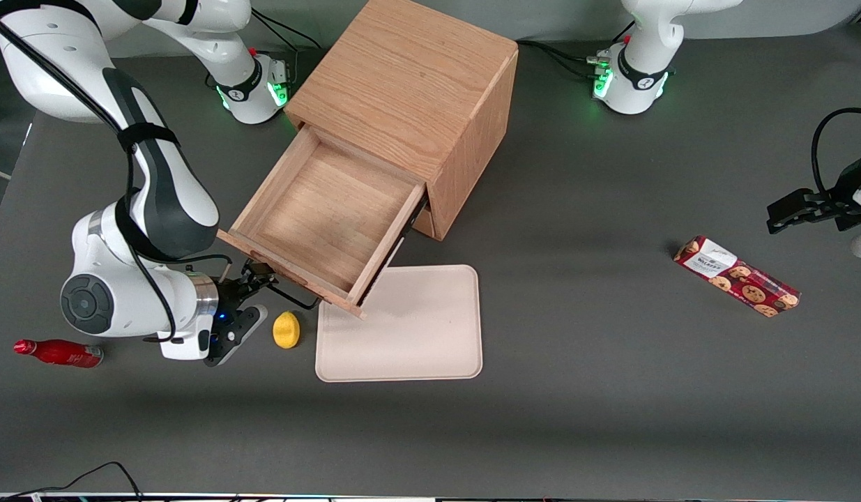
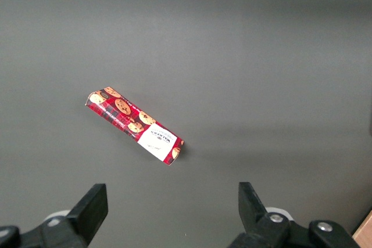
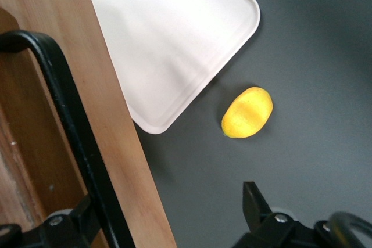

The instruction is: Open upper drawer

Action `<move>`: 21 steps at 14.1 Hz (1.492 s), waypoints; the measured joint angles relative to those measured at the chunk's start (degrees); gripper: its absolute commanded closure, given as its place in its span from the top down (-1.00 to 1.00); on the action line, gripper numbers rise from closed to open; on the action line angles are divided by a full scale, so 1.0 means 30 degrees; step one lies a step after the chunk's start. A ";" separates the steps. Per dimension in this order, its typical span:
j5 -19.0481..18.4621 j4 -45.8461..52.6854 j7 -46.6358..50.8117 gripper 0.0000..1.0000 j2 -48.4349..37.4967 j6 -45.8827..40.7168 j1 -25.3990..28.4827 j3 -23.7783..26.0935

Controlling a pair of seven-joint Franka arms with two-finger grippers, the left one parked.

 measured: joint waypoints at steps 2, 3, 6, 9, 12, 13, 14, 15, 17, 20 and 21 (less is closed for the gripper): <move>-0.0003 0.0054 0.0000 1.00 -0.0004 -0.0036 0.0013 0.0003; -0.0035 0.0132 0.0000 1.00 -0.0007 -0.0088 0.0027 0.0002; -0.0160 0.0744 0.0004 1.00 -0.0092 -0.0899 -0.0028 -0.0030; -0.0264 0.1438 0.0071 1.00 -0.0595 -0.1716 -0.0152 -0.0119; -0.0277 0.2514 0.1484 1.00 -0.1227 -0.3248 -0.0187 -0.0180; -0.0290 0.2766 0.2491 1.00 -0.1651 -0.3627 -0.0225 -0.0221; -0.0306 0.2908 0.3586 1.00 -0.2179 -0.3910 -0.0363 -0.0245; -0.0316 0.2979 0.4621 1.00 -0.2784 -0.4416 -0.0613 -0.0246; -0.0321 0.2934 0.6086 1.00 -0.4096 -0.5524 -0.1266 -0.0246; -0.0139 0.1629 0.7630 1.00 -0.6233 -0.5870 -0.2587 -0.0214; 0.0093 0.0740 0.8343 1.00 -0.7157 -0.5755 -0.3033 -0.0207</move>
